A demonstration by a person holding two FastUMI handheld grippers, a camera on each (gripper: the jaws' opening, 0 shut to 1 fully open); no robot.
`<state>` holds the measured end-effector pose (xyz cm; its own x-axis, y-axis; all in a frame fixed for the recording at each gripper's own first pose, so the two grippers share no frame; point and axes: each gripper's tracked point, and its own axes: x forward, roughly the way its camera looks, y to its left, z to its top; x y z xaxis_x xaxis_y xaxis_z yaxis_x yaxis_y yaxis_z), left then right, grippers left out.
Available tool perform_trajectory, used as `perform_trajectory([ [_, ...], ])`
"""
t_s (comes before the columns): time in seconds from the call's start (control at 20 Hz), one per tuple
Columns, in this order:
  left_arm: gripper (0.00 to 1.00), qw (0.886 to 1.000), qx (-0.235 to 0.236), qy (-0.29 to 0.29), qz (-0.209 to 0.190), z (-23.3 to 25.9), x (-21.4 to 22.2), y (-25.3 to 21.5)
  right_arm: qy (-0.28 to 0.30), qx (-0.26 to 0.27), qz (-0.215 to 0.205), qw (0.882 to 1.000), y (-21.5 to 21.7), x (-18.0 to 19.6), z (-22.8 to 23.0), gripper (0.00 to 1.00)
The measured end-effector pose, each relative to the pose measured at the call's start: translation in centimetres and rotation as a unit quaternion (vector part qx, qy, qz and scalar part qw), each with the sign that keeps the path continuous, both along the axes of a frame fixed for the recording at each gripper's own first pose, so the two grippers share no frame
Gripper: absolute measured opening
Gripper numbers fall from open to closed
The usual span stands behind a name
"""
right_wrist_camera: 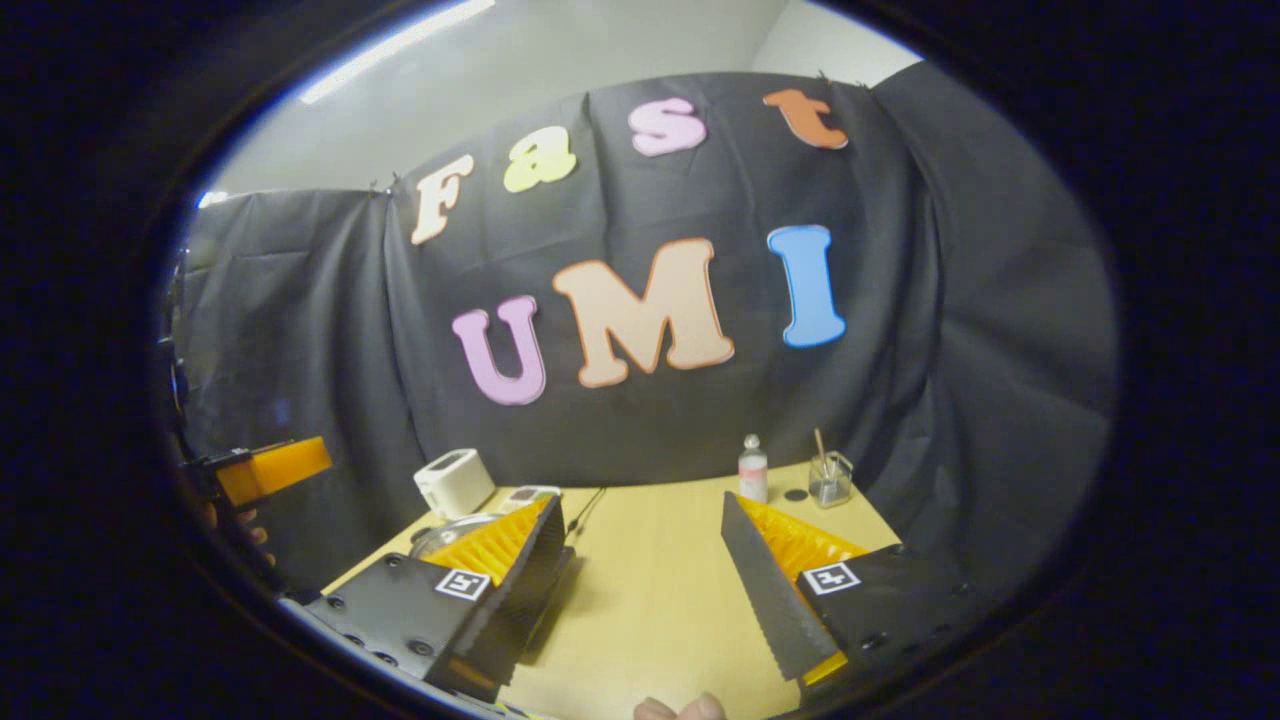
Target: First push the handle of the pot to place it horizontally, then grasp the pot with both hands and set it on the induction cooktop.
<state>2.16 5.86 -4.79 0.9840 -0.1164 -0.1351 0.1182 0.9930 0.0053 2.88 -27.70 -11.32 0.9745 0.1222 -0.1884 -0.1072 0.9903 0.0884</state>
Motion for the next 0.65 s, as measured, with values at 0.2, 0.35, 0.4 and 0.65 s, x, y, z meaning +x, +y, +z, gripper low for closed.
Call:
perform_trajectory([
  [0.2,0.95,1.0,-0.012,-0.006,-0.016,0.2,-3.1,0.0,-0.046,-0.066,-0.005,0.997,0.4,-3.9,1.8,0.92],
  [0.35,0.94,0.999,-0.025,-0.017,-0.026,0.4,-4.2,0.1,-0.049,-0.095,-0.007,0.994,1.6,-6.7,2.0,0.92],
  [0.4,0.94,0.999,-0.017,-0.021,-0.026,0.6,-4.6,0.3,-0.046,-0.087,-0.007,0.995,2.3,-7.4,2.0,0.92],
  [0.65,0.94,0.996,0.019,-0.074,-0.037,3.7,-5.5,0.0,-0.059,-0.079,-0.01,0.995,2.8,-8.0,3.1,0.94],
])
